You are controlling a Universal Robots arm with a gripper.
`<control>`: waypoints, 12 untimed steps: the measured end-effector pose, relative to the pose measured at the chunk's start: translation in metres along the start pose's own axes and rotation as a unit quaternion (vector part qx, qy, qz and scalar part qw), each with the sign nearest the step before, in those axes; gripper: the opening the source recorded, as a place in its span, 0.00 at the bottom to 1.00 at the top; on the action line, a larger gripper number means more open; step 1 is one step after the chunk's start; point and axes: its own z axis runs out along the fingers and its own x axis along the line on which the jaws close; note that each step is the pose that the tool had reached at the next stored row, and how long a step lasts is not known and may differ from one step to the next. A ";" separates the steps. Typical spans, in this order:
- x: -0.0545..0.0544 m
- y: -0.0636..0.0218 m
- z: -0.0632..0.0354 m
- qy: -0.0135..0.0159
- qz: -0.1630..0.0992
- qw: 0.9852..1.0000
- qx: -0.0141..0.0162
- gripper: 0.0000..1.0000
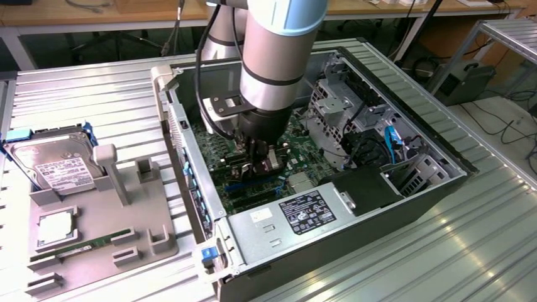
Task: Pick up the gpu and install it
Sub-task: 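Insert the gpu into the slot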
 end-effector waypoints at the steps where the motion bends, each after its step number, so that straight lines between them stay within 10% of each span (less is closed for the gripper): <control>1: 0.000 -0.0001 0.0000 0.000 0.000 1.000 0.000 0.27; 12: -0.004 -0.0001 0.0003 -0.004 0.000 1.000 0.003 0.27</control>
